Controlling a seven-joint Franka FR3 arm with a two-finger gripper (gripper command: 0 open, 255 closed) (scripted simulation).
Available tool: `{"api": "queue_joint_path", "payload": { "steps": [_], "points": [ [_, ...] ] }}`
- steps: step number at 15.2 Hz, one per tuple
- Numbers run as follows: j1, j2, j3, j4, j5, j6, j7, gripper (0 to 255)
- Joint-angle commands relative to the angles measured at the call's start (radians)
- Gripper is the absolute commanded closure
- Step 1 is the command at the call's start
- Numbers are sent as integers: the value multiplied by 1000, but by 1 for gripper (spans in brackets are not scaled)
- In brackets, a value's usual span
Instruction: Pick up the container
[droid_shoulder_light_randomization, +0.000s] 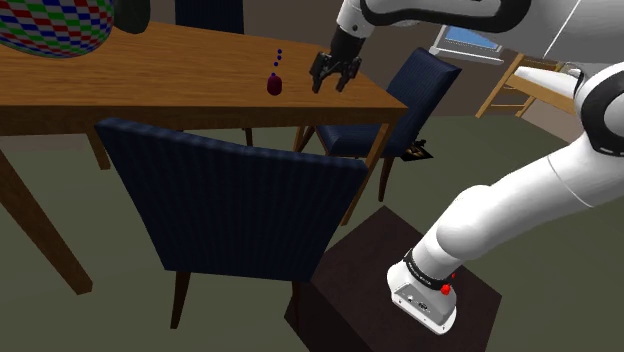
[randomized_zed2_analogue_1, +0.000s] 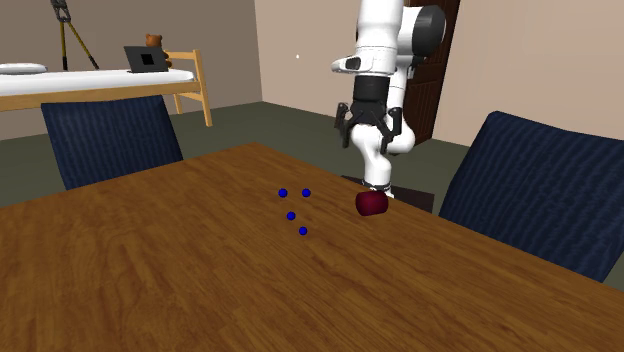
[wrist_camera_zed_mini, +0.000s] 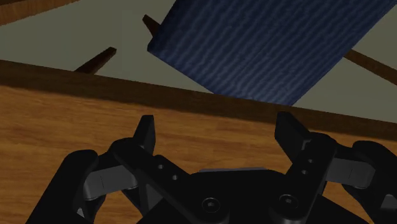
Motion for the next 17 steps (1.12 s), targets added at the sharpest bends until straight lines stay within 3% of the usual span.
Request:
{"api": "queue_joint_path", "payload": {
  "steps": [1,13,17],
  "points": [
    [1,72,7,61,3,16,16,0],
    [28,528,47,560,-17,3,122,0],
    [27,520,46,496,-16,60,120,0]
  ]
}}
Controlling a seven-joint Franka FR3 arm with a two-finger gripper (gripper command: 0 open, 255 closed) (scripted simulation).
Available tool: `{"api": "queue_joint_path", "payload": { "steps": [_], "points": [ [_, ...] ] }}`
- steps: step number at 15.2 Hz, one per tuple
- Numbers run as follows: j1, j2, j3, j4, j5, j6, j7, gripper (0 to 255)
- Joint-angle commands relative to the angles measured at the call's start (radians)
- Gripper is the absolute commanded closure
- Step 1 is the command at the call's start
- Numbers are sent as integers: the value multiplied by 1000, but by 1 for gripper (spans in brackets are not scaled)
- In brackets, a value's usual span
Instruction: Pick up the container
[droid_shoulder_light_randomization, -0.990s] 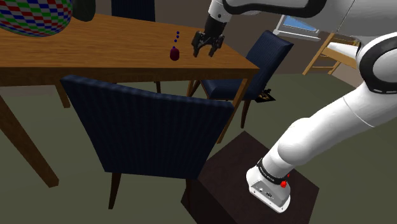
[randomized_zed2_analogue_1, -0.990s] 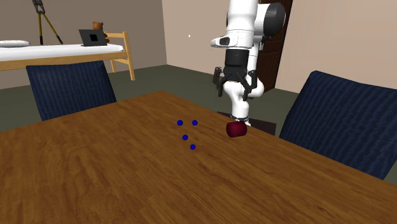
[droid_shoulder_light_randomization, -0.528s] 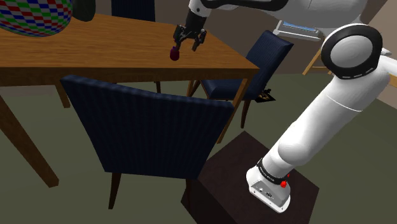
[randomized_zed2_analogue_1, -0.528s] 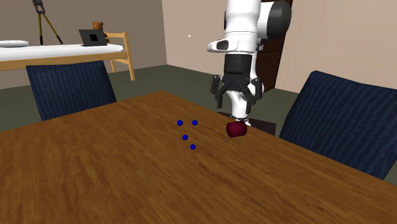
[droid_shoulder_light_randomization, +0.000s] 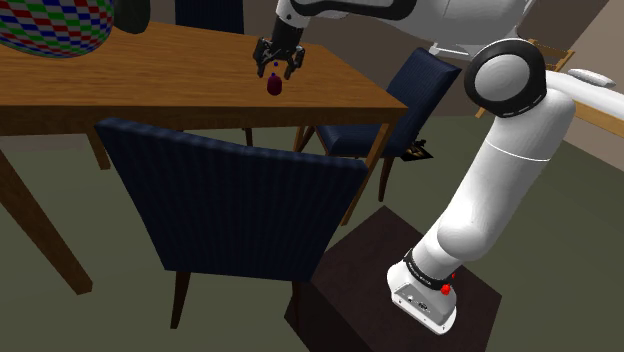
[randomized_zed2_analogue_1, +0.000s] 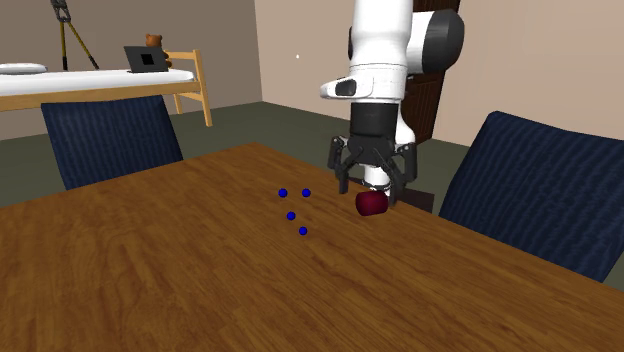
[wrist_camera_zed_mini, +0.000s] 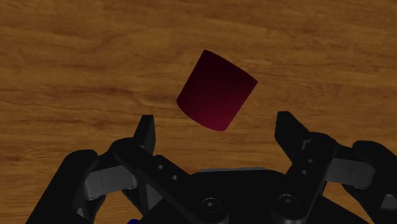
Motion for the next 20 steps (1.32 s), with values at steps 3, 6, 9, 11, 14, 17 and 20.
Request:
{"api": "queue_joint_path", "payload": {
  "steps": [3,6,9,11,14,17,20],
  "points": [
    [-1,-6,0,-63,2,58,-2,0],
    [-1,-8,0,-75,2,67,-2,255],
    [-1,-7,0,-74,2,67,-2,255],
    [-1,-7,0,-73,2,67,-2,255],
    [-1,-8,0,-74,2,66,-2,255],
    [-1,-5,0,-43,1,39,-1,255],
    [0,-1,0,3,0,-3,0,255]
  ]
}}
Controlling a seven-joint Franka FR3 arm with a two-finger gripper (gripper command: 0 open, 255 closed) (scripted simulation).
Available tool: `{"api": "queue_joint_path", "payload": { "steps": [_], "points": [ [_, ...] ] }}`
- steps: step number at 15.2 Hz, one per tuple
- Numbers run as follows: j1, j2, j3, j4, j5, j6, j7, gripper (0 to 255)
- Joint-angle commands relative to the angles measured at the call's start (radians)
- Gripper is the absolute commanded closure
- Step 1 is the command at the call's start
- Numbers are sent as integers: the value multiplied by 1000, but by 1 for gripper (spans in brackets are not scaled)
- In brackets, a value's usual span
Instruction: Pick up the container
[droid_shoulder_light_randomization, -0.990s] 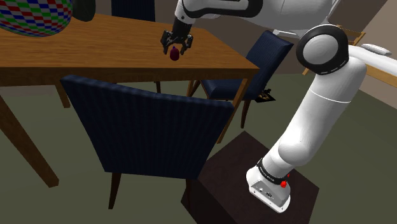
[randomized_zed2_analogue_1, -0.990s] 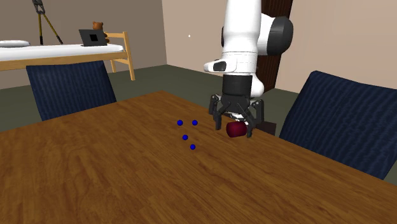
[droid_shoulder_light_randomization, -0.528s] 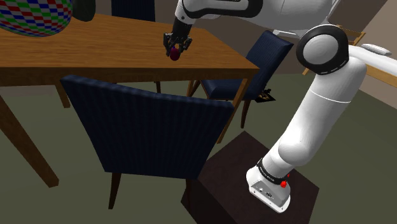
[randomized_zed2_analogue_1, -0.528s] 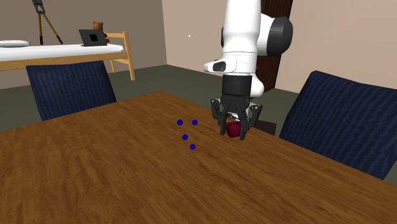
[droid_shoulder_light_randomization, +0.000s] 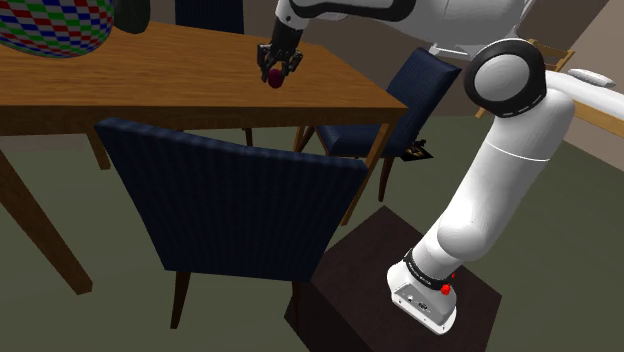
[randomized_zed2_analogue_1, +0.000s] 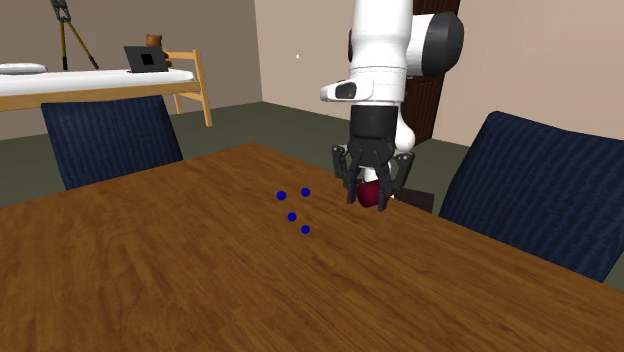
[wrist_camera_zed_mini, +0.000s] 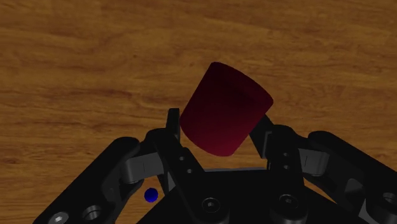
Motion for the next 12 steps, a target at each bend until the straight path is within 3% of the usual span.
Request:
{"api": "queue_joint_path", "payload": {
  "steps": [1,12],
  "points": [
    [0,0,0,28,0,-28,0,255],
    [4,33,1,196,-6,-164,6,255]
  ]
}}
